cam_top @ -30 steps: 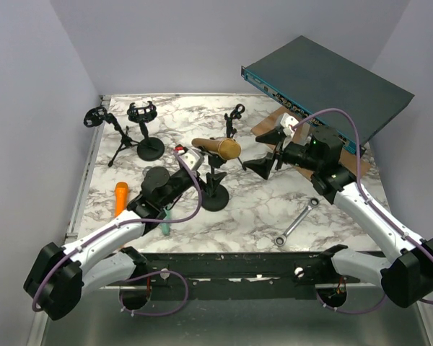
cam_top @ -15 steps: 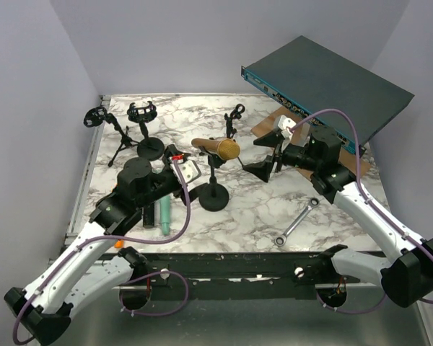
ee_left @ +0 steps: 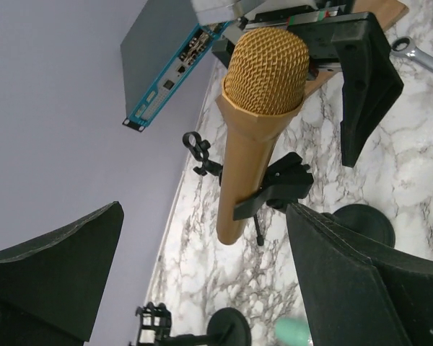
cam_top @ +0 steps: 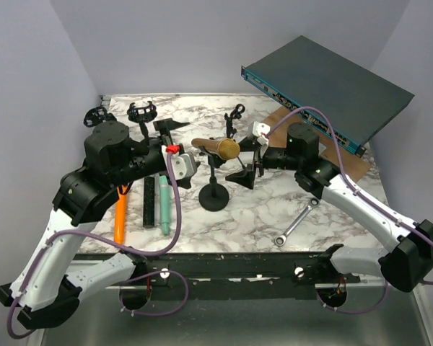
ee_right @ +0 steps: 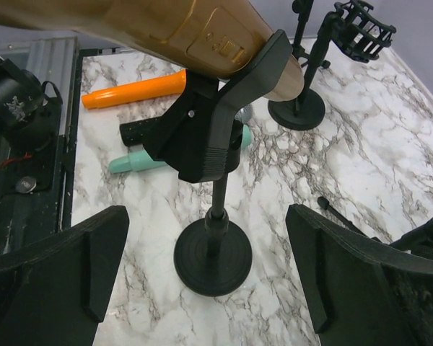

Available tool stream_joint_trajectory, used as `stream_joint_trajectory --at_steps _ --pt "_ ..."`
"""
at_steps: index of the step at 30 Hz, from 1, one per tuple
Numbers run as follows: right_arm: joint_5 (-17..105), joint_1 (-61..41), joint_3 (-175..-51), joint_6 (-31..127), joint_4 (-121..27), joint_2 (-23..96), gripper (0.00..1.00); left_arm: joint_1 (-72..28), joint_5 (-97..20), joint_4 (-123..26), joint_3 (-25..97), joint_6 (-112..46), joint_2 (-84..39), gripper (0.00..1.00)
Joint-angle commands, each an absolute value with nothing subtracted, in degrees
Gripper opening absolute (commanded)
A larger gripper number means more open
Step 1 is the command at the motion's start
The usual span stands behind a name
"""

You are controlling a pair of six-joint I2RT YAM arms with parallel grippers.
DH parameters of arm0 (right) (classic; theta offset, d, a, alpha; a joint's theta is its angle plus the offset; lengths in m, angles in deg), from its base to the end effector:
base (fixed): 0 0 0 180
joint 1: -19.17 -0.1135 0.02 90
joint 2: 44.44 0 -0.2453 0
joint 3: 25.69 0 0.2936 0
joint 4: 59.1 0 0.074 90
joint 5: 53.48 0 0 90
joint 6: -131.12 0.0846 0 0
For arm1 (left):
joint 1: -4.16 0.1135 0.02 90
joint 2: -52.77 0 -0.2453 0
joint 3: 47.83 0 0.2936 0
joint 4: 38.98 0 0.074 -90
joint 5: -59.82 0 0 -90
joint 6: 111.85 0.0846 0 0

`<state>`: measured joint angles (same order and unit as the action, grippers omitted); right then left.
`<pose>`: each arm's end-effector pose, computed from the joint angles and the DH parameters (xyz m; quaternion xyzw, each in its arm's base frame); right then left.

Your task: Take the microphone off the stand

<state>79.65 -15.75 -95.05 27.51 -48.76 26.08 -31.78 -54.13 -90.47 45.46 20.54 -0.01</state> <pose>0.2660 0.2562 0.3118 -0.5080 0.5610 0.3885 0.5256 0.1769 -0.1707 0.4707 0.5790 0.5018 -0.1248 0.6304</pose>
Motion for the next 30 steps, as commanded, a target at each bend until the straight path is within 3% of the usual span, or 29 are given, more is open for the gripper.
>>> stream_joint_trajectory --at_steps 1,9,18,30 --pt "78.61 -16.40 -97.99 26.15 -45.88 26.35 1.00 -31.51 -62.66 -101.15 53.85 30.95 -6.71 0.99" --pt "78.53 -16.42 -97.86 26.30 -45.50 25.87 1.00 -31.77 -67.72 -104.59 58.31 37.73 -13.73 0.98" --pt "79.31 -16.51 -97.98 27.42 -46.34 26.55 1.00 -31.82 -69.45 -99.03 58.61 33.35 -19.45 0.94" --pt "77.57 -18.08 -96.99 31.09 -51.27 27.22 1.00 -31.80 -71.27 -96.49 59.23 27.31 -22.12 0.50"
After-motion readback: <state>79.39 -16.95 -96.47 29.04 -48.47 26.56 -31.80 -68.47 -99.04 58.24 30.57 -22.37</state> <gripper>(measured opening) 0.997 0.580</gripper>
